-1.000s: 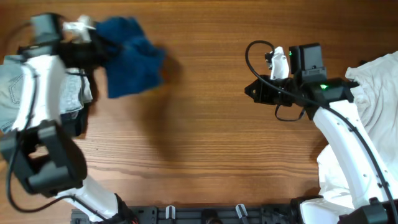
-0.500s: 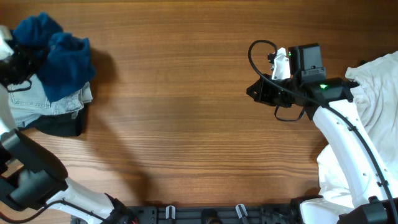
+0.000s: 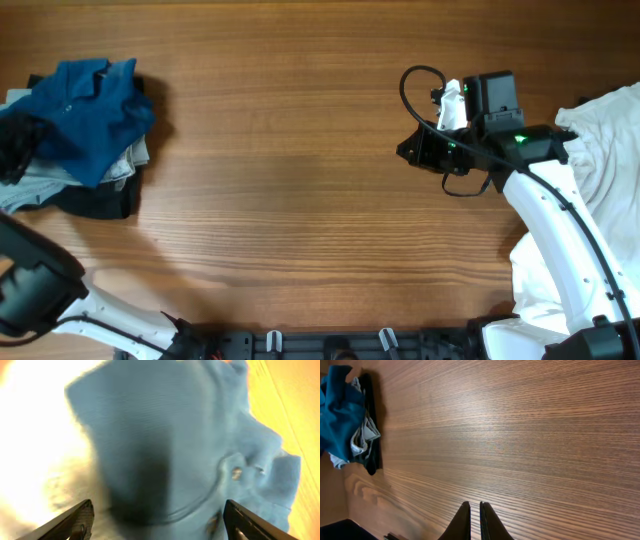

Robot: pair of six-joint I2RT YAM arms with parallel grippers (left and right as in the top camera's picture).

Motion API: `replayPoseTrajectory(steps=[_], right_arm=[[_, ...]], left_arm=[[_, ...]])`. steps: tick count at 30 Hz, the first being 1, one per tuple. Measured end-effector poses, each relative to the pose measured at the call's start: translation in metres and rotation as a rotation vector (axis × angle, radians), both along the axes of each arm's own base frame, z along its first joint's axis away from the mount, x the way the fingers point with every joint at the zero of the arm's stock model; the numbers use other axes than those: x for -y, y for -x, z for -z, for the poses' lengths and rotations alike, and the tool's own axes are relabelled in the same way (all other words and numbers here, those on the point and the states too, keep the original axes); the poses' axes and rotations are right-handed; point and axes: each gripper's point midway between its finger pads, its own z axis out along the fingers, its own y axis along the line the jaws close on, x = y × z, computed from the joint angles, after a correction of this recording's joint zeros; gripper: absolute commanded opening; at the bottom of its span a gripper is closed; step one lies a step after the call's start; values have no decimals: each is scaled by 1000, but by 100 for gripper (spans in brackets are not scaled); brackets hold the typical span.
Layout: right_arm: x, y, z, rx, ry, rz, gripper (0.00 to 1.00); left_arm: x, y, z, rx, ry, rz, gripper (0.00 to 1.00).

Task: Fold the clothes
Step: 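Release the shirt on the stack and withdraw the left gripper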

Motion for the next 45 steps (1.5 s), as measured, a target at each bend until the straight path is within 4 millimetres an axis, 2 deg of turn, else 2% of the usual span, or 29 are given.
replayPoseTrajectory(steps=[2,4,8,9,11,12,14,15,16,18,20,21,24,26,28,30,32,34,36,38,40,41,42,43,44,45], right_arm=[[0,0,0,0,0,0,8],[0,0,0,0,0,0,8],[0,0,0,0,0,0,8],[0,0,0,0,0,0,8],[0,0,0,0,0,0,8],[0,0,0,0,0,0,8],[0,0,0,1,0,0,8],[0,0,0,1,0,0,8],[0,0,0,1,0,0,8],[0,0,0,0,0,0,8],[0,0,0,0,0,0,8],[0,0,0,-2,0,0,8],[0,2,1,-11,2,0,8],[1,3,2,-17,3,1,8],[1,3,2,-16,2,3,8],[0,1,1,-7,0,3,8],[-1,-3,-2,14,-6,5,8],[-2,-8,-5,40,-11,4,8],[-1,-10,-9,67,-4,-5,8],[3,-13,-20,118,21,1,9],[7,-18,-43,219,44,-5,12],[9,-20,-65,304,53,-11,12],[10,-20,-83,372,58,-17,13],[11,-17,-101,437,60,-22,13],[14,-10,-130,542,66,-32,17],[16,-1,-151,618,69,-34,26]], left_arm=[[-15,13,-10,11,6,-73,39],[-28,28,-27,31,8,-144,27],[-37,44,-80,128,-36,-213,15],[-34,44,-103,175,-67,-204,12],[-24,41,-131,232,-107,-179,4],[-14,37,-146,260,-136,-149,4],[6,21,-166,296,-197,-69,4],[14,12,-168,299,-216,-38,4],[26,-3,-164,285,-246,5,4],[36,-21,-147,239,-268,44,4],[41,-39,-110,147,-274,68,4],[42,-46,-77,71,-263,77,4],[40,-44,-3,-103,-200,80,4],[40,-37,32,-181,-159,79,8],[41,-37,41,-198,-147,79,11],[42,-36,36,-193,-149,80,19],[44,-34,28,-189,-148,84,22],[50,-32,11,-171,-149,92,33],[60,-32,-24,-113,-176,127,44],[81,-33,-75,-19,-233,184,54],[113,-28,-128,69,-304,260,66],[138,-21,-158,120,-340,310,88],[167,-11,-189,178,-377,367,100],[188,-3,-208,217,-403,410,100],[216,11,-232,267,-427,462,100],[239,26,-249,304,-448,506,100]])
